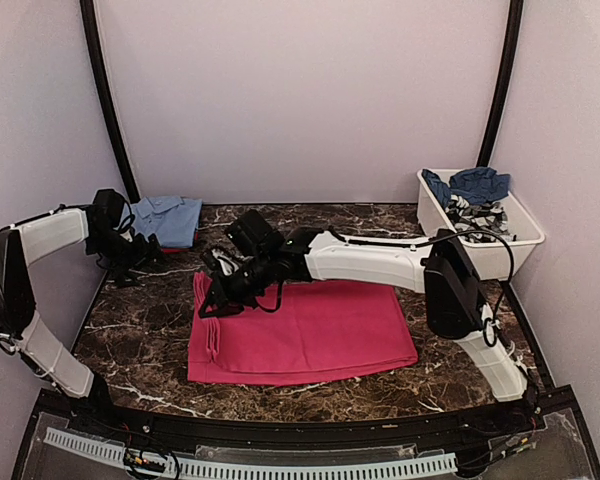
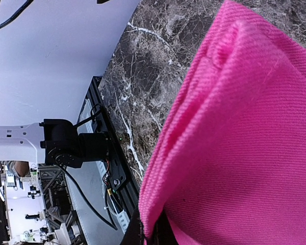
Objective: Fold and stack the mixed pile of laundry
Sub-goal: Fold the 1/3-rectangle-folded trousers at the center of the board.
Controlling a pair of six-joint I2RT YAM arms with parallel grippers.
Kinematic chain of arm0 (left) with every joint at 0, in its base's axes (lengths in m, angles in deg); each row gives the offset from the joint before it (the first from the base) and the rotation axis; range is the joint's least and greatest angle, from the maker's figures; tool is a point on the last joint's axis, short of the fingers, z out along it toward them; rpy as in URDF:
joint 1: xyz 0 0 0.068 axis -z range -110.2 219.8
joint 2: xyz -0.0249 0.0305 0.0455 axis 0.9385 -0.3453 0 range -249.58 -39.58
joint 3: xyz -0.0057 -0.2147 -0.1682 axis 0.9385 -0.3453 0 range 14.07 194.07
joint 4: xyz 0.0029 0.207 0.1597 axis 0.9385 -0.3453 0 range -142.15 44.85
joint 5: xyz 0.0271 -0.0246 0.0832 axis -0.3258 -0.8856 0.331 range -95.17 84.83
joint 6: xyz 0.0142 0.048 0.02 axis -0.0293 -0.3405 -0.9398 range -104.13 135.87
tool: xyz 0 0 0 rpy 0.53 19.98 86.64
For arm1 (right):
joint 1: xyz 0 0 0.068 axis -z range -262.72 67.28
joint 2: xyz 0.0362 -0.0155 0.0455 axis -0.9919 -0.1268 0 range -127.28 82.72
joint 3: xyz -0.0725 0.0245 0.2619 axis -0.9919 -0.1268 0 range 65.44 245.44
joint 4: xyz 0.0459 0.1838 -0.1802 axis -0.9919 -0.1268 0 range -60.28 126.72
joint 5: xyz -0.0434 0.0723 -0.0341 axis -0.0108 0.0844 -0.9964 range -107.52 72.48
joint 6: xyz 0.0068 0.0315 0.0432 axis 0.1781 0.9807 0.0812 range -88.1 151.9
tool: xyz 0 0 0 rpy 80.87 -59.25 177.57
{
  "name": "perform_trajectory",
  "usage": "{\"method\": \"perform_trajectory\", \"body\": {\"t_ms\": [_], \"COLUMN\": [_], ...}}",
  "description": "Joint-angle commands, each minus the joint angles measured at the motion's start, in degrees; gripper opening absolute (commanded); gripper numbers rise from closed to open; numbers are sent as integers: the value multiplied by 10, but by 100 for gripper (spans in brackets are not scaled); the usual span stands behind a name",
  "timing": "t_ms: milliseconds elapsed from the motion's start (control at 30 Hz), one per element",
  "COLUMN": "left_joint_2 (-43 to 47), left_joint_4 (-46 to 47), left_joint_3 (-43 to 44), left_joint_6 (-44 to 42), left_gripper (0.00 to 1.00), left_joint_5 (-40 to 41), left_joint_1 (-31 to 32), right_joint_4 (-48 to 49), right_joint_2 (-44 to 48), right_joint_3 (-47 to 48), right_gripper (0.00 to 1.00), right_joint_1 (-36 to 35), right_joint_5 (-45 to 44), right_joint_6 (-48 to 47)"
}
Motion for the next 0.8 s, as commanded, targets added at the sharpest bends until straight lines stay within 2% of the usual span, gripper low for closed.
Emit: {"method": "perform_trajectory", "body": {"t_ms": [0,133,200,367,467,567,633,667,767], "left_joint_2": [-4,-3,-1,26,54,89,100,103,123], "left_joint_4": [-10,-11,-12,2,30,42,27,25,21], "left_joint_3": [4,3,1,-29,-68,-81,-70,-68,-60], "left_joint_6": [-6,-5,-5,2,6,7,7,8,16], "left_gripper": [99,99,99,99,99,99,99,99,99], "left_joint_5": [-11,-12,-14,-54,-93,-88,-56,-47,-32], "left_joint_1": [-4,-4,-4,-3,7,71,102,107,113], "right_joint_4": [42,49,48,38,37,36,39,41,49], "right_joint_2": [-32,-64,-73,-30,40,127,171,184,213], "right_joint_3": [37,61,73,59,-4,-105,-166,-189,-233], "right_gripper": [0,2,24,56,62,65,90,97,99], "right_joint_1": [-10,-10,-8,18,48,75,95,103,111], "right_joint_5": [17,24,26,17,12,-13,-11,2,24], "right_joint_6": [15,24,24,-5,-26,-62,-80,-88,-105]}}
